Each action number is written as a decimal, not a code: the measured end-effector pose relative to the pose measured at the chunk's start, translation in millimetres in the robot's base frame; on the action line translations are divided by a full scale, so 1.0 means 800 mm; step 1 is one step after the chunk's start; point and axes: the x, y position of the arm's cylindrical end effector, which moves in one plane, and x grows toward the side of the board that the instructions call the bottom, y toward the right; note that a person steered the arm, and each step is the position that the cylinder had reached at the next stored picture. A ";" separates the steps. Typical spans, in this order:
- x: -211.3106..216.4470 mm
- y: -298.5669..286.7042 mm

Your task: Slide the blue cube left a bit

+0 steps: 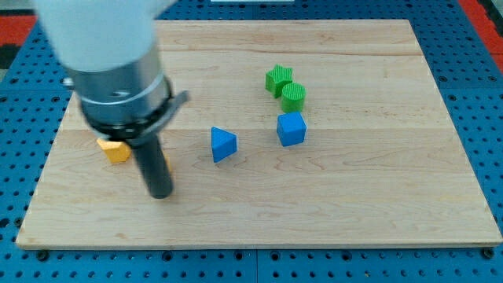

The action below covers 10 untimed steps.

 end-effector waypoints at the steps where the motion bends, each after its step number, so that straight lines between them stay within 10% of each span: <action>1: -0.039 -0.004; 3: -0.046 0.016; 6: -0.092 0.293; 10: -0.108 0.240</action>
